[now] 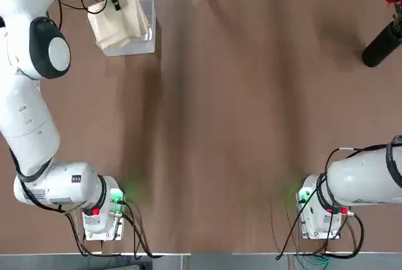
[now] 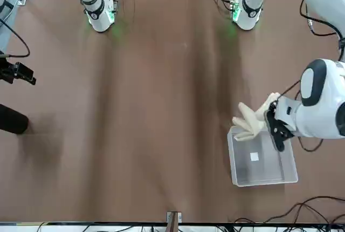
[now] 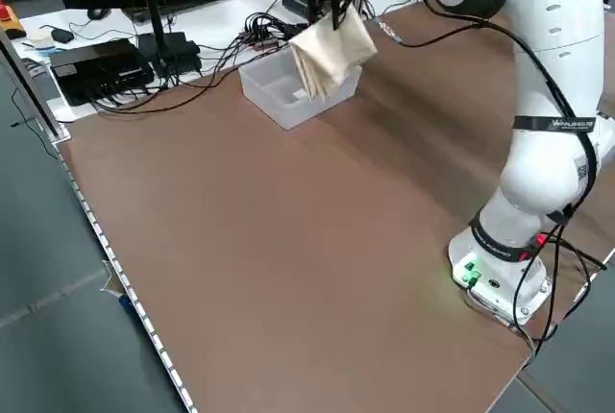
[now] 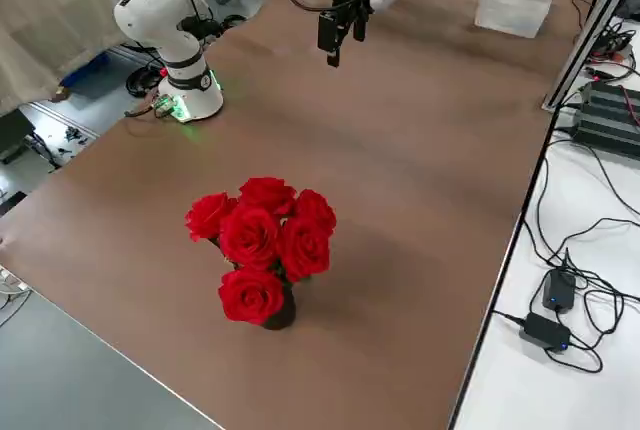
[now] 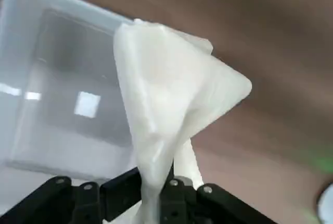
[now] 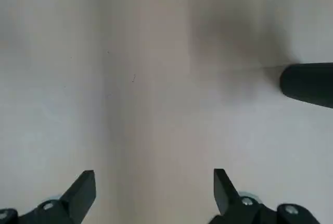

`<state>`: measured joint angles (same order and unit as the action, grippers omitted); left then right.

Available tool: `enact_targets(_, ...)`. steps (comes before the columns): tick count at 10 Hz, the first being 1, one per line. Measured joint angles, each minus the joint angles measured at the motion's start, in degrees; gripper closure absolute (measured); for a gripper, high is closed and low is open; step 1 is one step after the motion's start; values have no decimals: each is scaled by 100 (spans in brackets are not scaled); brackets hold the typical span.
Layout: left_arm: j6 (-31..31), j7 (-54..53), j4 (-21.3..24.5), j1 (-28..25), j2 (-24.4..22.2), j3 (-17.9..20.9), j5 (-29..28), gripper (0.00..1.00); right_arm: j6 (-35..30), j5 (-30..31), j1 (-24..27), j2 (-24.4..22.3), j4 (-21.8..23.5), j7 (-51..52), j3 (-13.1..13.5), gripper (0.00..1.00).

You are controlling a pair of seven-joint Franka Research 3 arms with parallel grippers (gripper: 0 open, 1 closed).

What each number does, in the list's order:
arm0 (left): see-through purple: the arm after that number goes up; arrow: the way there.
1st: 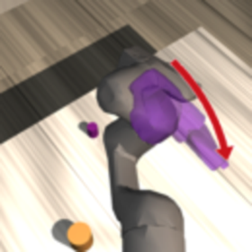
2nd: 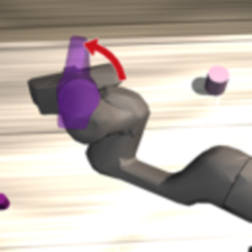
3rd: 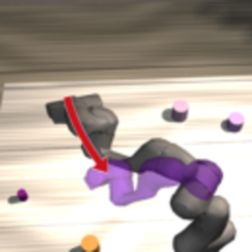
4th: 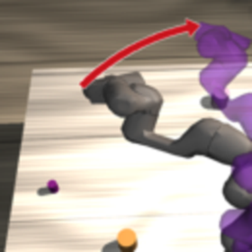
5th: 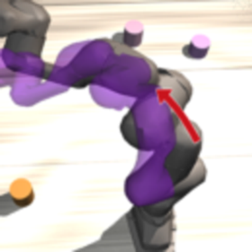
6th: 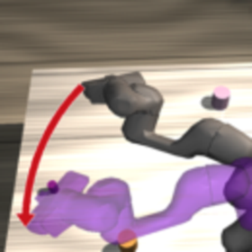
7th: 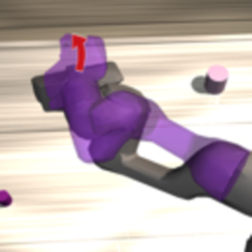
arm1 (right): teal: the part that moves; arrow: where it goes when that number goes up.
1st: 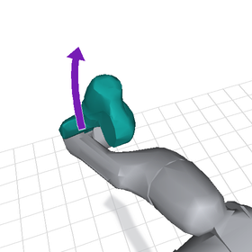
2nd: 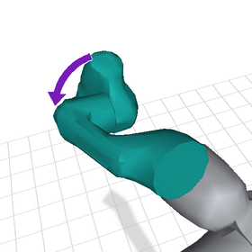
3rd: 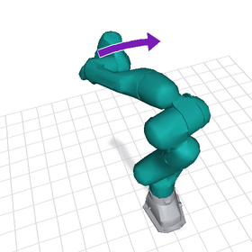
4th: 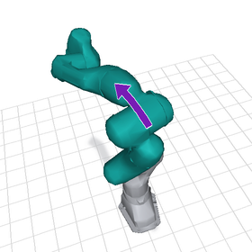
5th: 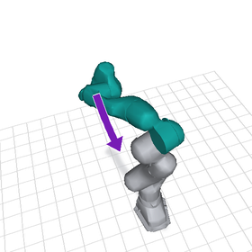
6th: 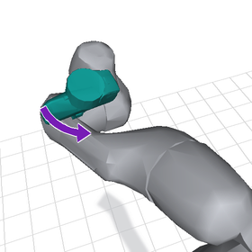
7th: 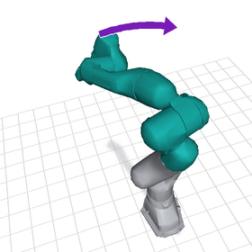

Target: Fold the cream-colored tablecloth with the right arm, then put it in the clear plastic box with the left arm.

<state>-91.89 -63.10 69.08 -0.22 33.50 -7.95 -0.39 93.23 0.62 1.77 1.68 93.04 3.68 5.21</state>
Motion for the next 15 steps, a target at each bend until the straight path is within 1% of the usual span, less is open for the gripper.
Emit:
enact_targets(2, -483, -99, -2, 26, 322, 36, -348, 85, -156, 0, 0, -75, 0, 0, 0, 0)
enact_targets(5, -1375, -99, -8, 153, 818, 40, -433, 85, -247, 0, -1, -200, 2, 0, -4, 0)
enact_targets(7, -1547, -98, -9, 196, 903, 40, -434, 83, -242, 0, -1, -212, 11, 0, -5, 0)
enact_targets(8, -1576, -71, -22, 189, 902, 42, -434, 70, -238, 0, -1, -212, 17, 0, -6, 0)
enact_targets(10, -1634, 88, -36, 138, 899, 49, -401, 36, -231, 0, -2, -212, 23, 0, -12, 0)
enact_targets(12, -1660, 885, -145, 63, 809, 54, -175, 8, -219, 0, -3, -212, 27, 0, -14, 0)
enact_targets(13, -1660, 1390, -181, -6, 664, 54, -108, 0, -216, 0, -4, -212, 29, 0, -15, 0)
enact_targets(15, -1589, 2507, -194, -89, 289, 56, -74, 0, -214, 0, -5, -213, 34, 0, -16, 0)
